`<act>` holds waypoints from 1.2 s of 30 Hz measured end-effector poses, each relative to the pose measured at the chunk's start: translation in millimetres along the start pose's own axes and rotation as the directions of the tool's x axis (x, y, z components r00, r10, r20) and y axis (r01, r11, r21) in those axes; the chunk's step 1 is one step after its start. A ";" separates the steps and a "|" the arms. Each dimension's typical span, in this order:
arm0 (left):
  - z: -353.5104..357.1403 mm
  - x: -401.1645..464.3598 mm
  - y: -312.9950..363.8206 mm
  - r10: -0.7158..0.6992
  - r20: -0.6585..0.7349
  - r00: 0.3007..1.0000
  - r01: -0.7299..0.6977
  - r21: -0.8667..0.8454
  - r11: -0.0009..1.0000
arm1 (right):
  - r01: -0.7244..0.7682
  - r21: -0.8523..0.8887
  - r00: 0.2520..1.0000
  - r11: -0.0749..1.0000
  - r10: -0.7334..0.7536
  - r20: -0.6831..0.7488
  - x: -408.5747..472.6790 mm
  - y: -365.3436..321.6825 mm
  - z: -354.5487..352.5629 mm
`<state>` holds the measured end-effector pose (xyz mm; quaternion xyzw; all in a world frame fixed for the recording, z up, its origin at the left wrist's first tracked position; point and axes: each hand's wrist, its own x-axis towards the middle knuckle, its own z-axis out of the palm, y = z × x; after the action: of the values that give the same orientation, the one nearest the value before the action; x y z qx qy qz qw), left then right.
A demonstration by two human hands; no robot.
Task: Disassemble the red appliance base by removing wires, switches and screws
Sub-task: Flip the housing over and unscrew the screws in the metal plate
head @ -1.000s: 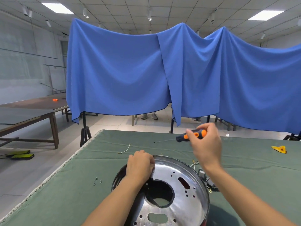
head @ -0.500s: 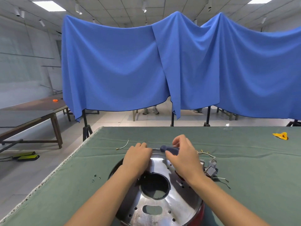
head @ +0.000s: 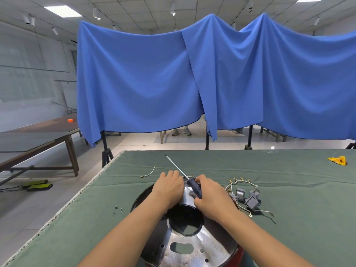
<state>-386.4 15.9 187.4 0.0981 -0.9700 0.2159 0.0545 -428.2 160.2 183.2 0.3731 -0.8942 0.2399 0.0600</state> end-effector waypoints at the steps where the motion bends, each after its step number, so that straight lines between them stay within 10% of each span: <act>1: -0.1 2.5 -0.4 0.006 0.016 1.000 -0.006 0.006 1.000 | 0.004 0.002 1.000 1.000 -0.004 -0.002 0.0 0.5 0.4; 8: -12.5 0.8 -14.5 -0.144 -0.136 0.980 0.086 -0.367 0.926 | 0.001 0.016 1.000 1.000 -0.001 0.012 2.2 2.9 0.5; 13: -12.0 -33.7 -60.9 -0.487 -0.053 0.872 0.182 -0.888 0.423 | -0.031 0.017 0.999 0.999 0.031 0.038 3.4 3.9 -0.5; 16: 6.5 -60.9 -79.5 -0.585 0.192 0.788 0.192 -0.979 -0.063 | -0.051 0.006 0.998 0.999 0.051 0.041 3.0 2.4 -0.9; 18: 24.3 -73.3 -84.6 -0.613 0.275 0.740 0.219 -0.961 -0.167 | -0.058 -0.006 0.997 0.998 0.058 0.045 2.2 1.8 -1.1; 27: 82.8 -96.7 -71.0 -0.699 0.127 0.703 0.426 -0.863 0.271 | -0.060 -0.057 0.997 0.997 0.063 0.050 0.4 0.2 -2.1; 33: 80.0 -103.1 -67.5 -0.676 0.125 0.727 0.438 -0.842 0.316 | -0.059 -0.097 0.997 0.993 0.063 0.040 0.8 0.3 -1.0; 36: 66.9 -104.2 -67.5 -0.684 0.168 0.710 0.343 -0.931 0.128 | -0.051 -0.066 0.998 0.997 0.053 0.034 2.2 1.2 -1.1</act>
<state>-274.7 -55.3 139.3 0.3473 -0.7918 -0.3890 0.3180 -430.7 160.0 184.4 0.3517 -0.9119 0.2056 0.0499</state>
